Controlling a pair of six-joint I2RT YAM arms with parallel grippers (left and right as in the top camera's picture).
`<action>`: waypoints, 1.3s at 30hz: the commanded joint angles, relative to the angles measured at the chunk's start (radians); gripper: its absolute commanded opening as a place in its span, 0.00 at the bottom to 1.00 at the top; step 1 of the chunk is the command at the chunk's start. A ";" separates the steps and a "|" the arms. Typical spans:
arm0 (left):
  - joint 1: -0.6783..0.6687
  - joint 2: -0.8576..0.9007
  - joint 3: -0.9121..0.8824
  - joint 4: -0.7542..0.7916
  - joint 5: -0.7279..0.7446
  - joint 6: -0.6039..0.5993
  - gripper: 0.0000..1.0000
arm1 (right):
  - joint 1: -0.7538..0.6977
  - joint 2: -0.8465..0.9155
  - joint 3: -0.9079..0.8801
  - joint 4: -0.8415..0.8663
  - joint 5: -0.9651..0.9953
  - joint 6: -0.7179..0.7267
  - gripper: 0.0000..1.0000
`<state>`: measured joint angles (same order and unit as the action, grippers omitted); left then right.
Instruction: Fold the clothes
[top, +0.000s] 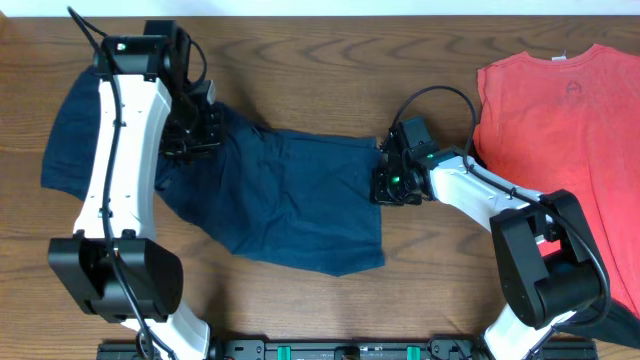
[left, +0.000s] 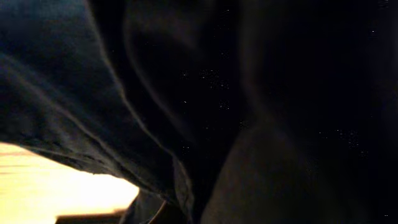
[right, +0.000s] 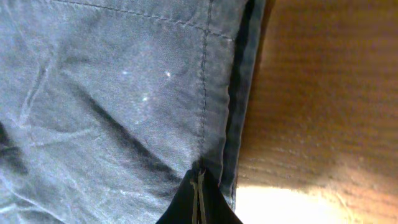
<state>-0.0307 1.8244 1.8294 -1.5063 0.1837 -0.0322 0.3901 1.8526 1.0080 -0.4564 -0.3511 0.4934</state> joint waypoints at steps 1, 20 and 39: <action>-0.055 -0.001 0.008 0.018 0.019 -0.091 0.07 | 0.004 0.035 -0.007 -0.034 0.038 0.084 0.01; -0.416 0.085 -0.011 0.237 0.007 -0.296 0.10 | 0.004 0.035 -0.007 -0.057 0.049 0.105 0.01; -0.594 0.196 -0.043 0.285 0.018 -0.422 0.45 | 0.004 0.035 -0.007 -0.061 0.057 0.105 0.01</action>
<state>-0.6228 2.0174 1.7927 -1.2213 0.1989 -0.4229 0.3901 1.8526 1.0157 -0.4995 -0.3481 0.5854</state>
